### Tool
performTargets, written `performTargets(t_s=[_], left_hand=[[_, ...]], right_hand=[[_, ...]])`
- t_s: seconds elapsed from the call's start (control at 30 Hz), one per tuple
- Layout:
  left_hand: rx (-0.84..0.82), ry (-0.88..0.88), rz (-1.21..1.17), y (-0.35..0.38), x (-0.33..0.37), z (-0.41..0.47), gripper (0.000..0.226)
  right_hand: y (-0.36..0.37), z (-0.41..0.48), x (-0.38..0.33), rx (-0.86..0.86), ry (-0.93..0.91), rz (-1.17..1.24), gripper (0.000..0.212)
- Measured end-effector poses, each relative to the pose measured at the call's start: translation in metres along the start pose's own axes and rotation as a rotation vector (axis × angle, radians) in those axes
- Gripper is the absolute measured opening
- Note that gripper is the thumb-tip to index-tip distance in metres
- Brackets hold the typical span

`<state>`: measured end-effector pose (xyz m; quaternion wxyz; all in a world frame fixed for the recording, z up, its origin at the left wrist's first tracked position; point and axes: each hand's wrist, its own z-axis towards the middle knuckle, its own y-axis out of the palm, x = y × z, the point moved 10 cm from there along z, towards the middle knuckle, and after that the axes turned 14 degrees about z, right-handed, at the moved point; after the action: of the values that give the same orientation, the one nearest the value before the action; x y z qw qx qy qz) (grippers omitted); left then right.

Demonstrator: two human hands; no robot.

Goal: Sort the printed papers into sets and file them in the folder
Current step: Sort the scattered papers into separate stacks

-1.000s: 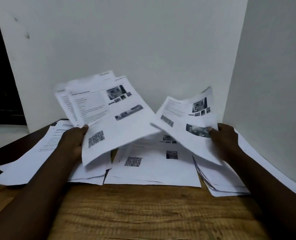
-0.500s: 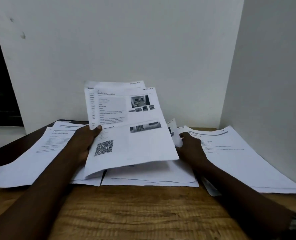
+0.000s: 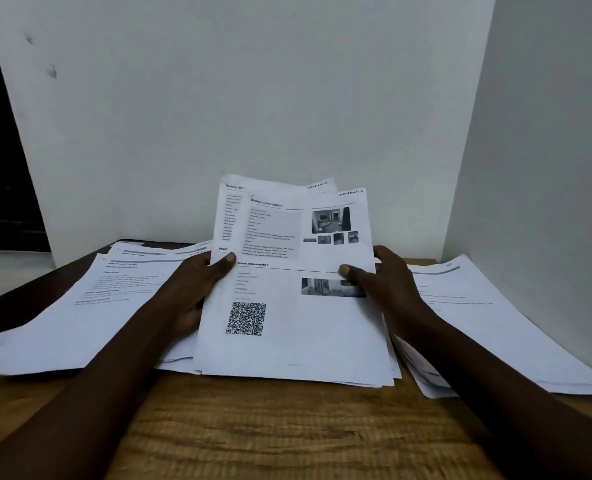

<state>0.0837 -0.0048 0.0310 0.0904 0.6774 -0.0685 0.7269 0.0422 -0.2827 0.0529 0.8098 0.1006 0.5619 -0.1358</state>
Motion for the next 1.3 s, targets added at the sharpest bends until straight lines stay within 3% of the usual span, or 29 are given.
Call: performTargets(t_s=[0.17,0.23,0.37,0.53,0.77,1.0,1.13,1.23,1.3], left_hand=[[0.074,0.011,0.041,-0.006,-0.001,0.002,0.028],[0.170,0.012,0.056,-0.019,0.001,0.002,0.024],[0.334,-0.011,0.007,-0.058,0.003,0.004,0.027],[0.296,-0.066,-0.171,-0.068,-0.004,0.002,0.034],[0.299,-0.065,-0.313,-0.072,-0.004,-0.002,0.028],[0.221,-0.039,0.005,-0.045,-0.004,-0.001,0.034],[0.220,0.008,0.222,-0.031,0.000,-0.001,0.024],[0.222,0.034,0.262,-0.027,0.002,0.000,0.017],[0.223,0.044,0.243,-0.026,0.002,0.000,0.019]], right_hand=[[-0.010,0.009,0.006,0.000,-0.022,-0.130,0.023],[-0.028,0.017,-0.002,0.086,-0.046,-0.151,0.015],[-0.092,0.017,-0.028,0.335,-0.075,-0.260,0.015],[-0.120,0.012,-0.033,0.390,-0.044,-0.323,0.012],[-0.047,0.008,-0.017,0.111,-0.024,-0.451,0.013],[0.003,0.001,0.009,-0.068,-0.027,-0.532,0.029],[-0.013,0.004,0.000,0.072,-0.069,-0.463,0.049],[-0.008,0.002,0.004,-0.001,0.157,0.133,0.054],[0.010,-0.003,0.008,-0.128,0.256,0.250,0.053]])
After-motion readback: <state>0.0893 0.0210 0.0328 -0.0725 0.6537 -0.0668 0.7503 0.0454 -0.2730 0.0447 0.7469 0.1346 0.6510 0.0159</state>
